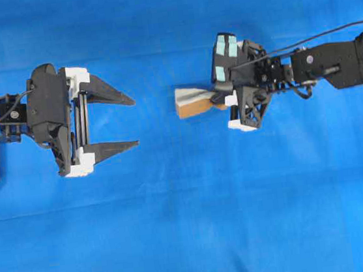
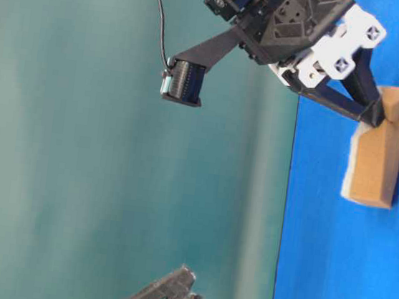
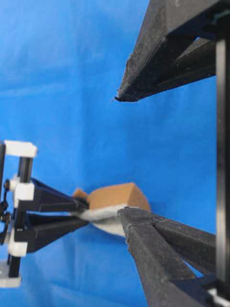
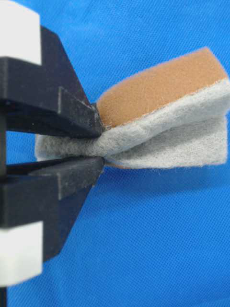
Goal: Hand over the sponge with the left arm and wipe it with the right arm.
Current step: 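Lower the sponge to the table center with the right gripper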
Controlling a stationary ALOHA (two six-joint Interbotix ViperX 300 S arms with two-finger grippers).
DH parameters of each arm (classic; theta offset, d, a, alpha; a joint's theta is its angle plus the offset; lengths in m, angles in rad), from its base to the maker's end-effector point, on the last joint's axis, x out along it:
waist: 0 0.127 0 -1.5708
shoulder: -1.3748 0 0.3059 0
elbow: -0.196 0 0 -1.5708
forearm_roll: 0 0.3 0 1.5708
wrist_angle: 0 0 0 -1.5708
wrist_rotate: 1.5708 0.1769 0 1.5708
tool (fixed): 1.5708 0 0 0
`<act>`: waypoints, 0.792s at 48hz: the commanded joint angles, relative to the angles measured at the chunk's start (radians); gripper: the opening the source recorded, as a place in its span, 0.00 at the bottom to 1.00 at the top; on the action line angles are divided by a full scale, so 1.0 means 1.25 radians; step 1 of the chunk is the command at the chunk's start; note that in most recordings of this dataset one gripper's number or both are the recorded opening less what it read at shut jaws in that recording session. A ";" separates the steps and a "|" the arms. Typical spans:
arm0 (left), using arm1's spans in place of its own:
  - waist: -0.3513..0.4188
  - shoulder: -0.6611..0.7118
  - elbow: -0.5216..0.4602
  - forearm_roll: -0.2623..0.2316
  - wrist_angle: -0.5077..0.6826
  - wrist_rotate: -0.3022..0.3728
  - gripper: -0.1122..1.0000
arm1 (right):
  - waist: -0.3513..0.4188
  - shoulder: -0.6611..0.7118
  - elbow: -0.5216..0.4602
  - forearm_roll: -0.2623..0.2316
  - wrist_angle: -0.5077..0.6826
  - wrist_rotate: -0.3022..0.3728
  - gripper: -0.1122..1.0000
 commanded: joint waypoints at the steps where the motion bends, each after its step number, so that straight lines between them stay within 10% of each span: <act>1: -0.002 -0.004 -0.009 0.000 -0.005 0.000 0.91 | 0.011 -0.013 -0.004 0.007 -0.004 0.009 0.28; 21: -0.002 -0.004 -0.009 0.000 -0.004 0.000 0.91 | 0.028 -0.015 -0.010 0.017 -0.004 0.013 0.28; 31: -0.002 -0.004 -0.009 0.000 -0.005 0.001 0.91 | 0.048 -0.016 -0.011 0.016 0.002 0.013 0.72; 38: -0.002 -0.004 -0.009 0.000 -0.005 0.001 0.91 | 0.055 -0.037 -0.015 0.016 0.017 0.013 0.75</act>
